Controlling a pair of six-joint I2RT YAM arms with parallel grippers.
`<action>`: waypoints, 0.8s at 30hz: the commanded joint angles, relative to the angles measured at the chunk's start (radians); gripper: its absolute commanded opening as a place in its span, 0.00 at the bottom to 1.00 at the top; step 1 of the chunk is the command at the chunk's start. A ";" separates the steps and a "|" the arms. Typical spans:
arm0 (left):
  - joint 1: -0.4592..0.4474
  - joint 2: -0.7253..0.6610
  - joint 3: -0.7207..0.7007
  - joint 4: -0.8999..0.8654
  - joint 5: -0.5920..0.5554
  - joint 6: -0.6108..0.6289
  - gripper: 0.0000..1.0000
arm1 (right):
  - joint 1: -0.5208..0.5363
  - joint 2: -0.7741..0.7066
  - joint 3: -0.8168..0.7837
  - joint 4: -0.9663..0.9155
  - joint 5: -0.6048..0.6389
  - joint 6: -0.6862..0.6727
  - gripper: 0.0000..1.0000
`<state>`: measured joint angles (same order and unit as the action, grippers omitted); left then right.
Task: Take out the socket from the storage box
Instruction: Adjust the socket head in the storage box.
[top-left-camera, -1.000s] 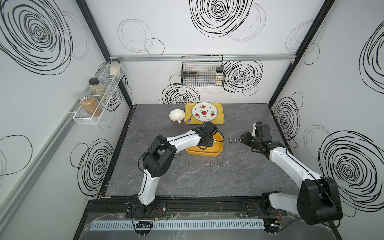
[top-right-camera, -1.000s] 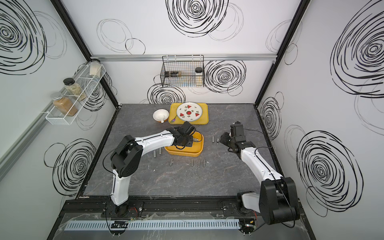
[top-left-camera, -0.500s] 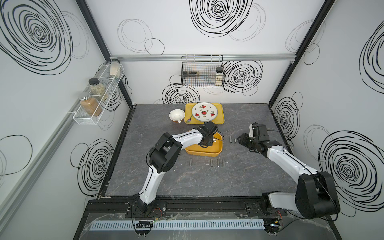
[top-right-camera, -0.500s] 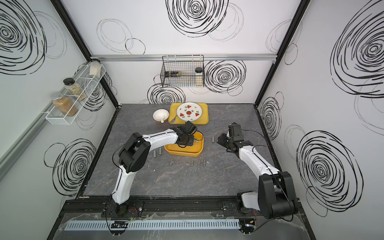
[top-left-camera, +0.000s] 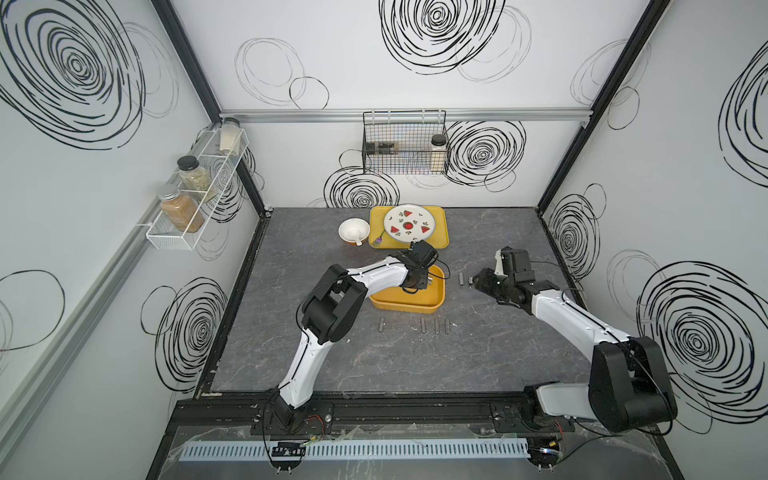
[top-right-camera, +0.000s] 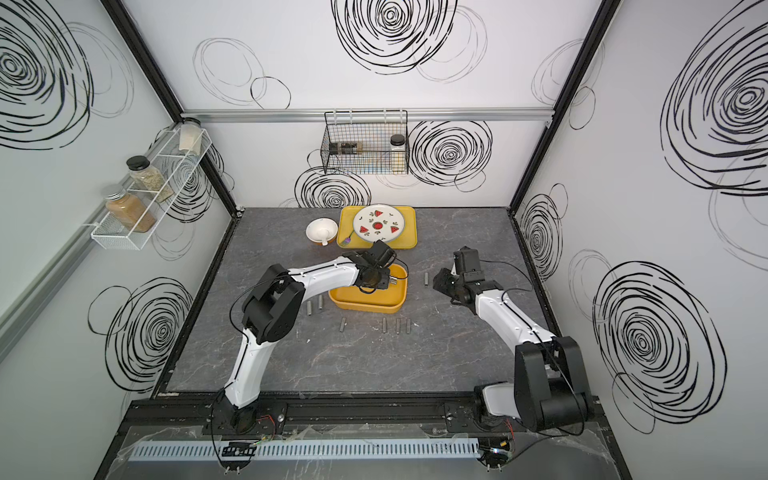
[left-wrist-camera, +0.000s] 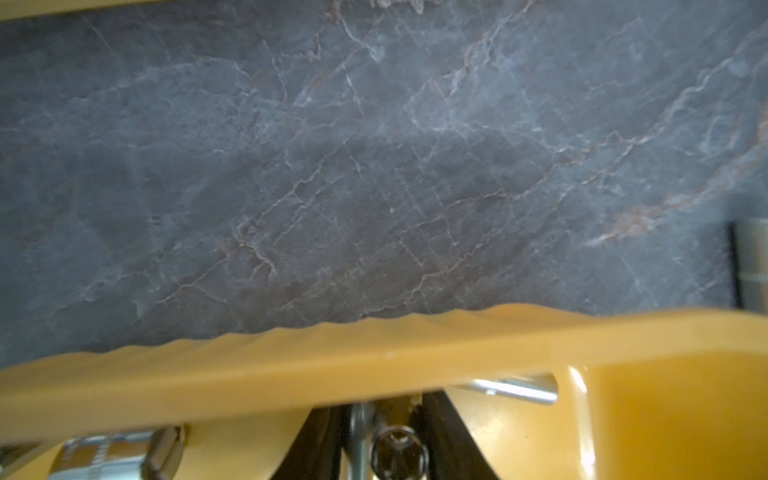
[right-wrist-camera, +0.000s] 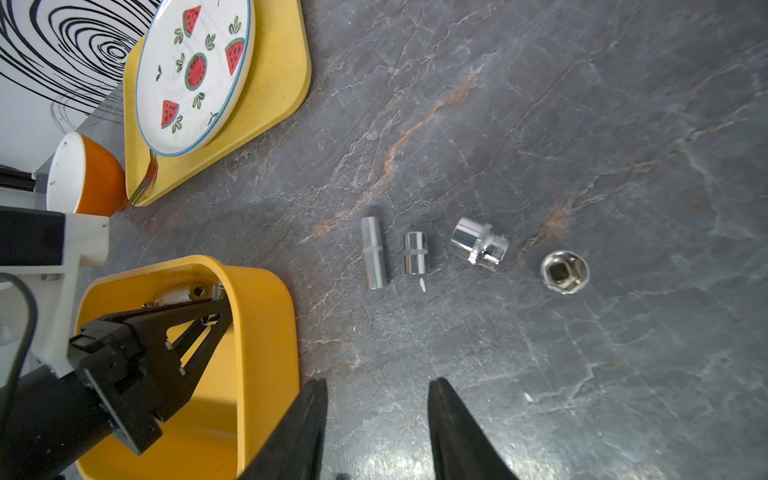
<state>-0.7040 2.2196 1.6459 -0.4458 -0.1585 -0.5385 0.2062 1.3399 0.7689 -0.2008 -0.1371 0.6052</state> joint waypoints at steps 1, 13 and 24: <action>0.002 -0.019 -0.023 -0.013 -0.033 0.005 0.32 | 0.007 0.007 0.018 0.012 -0.007 -0.007 0.45; -0.010 -0.041 0.000 -0.038 -0.071 0.012 0.42 | 0.015 0.026 0.024 0.012 -0.011 -0.008 0.44; -0.045 -0.056 0.038 -0.066 -0.128 0.020 0.42 | 0.020 0.037 0.028 0.013 -0.009 -0.008 0.44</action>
<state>-0.7464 2.2147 1.6527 -0.4957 -0.2584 -0.5308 0.2195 1.3670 0.7715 -0.2005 -0.1440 0.6022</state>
